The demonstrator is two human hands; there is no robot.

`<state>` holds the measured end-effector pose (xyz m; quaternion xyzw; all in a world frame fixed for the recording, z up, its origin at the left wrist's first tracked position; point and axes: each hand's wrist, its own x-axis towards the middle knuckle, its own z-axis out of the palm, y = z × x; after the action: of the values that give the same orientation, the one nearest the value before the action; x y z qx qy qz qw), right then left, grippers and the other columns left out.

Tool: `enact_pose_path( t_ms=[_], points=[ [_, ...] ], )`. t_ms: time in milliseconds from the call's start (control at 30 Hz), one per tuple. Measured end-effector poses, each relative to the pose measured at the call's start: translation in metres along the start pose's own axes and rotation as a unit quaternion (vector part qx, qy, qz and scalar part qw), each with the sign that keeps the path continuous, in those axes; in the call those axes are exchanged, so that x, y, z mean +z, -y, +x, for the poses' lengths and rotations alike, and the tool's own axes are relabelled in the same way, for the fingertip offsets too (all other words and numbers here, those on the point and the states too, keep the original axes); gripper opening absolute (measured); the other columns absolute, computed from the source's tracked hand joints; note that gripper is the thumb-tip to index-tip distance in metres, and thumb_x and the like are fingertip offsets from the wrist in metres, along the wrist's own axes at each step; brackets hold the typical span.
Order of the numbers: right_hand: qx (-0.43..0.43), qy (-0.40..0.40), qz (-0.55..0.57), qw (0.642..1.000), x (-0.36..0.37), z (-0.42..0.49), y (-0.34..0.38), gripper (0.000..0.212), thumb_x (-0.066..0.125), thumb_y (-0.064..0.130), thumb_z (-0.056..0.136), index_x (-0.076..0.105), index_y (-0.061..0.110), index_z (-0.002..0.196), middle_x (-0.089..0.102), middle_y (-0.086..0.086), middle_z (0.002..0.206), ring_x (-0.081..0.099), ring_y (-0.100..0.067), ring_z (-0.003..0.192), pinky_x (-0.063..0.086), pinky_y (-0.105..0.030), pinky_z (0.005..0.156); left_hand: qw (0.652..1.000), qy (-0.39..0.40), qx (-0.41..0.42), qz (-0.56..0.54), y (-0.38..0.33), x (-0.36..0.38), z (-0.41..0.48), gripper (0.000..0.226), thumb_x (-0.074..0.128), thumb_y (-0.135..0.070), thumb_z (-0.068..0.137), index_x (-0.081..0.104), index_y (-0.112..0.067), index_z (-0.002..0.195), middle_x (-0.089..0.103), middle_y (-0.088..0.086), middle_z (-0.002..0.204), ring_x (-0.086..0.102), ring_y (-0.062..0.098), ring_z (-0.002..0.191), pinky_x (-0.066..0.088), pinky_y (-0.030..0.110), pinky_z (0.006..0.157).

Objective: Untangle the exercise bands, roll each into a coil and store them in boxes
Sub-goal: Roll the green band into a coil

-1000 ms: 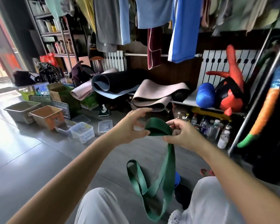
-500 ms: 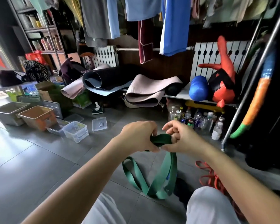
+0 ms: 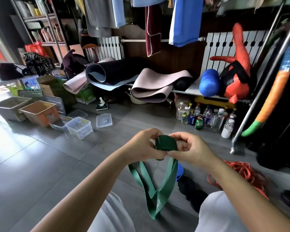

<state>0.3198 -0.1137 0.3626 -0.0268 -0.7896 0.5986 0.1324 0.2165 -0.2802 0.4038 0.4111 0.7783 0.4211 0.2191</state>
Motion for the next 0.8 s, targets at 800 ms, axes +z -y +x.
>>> enact_pose_path(
  t_ms=[800],
  points=[
    [-0.158,-0.114,0.025,0.981,-0.041,0.060,0.109,0.037,0.077,0.005,0.069,0.074,0.039,0.083,0.073,0.011,0.084,0.067,-0.003,0.080,0.053,-0.018,0.073,0.912,0.007,0.116,-0.393,-0.076,-0.054,0.050,0.037,0.065,-0.004,0.083,0.055,-0.006,0.119,0.066,0.008,0.107,0.063,0.020,0.092,0.053,0.028,0.072]
  ],
)
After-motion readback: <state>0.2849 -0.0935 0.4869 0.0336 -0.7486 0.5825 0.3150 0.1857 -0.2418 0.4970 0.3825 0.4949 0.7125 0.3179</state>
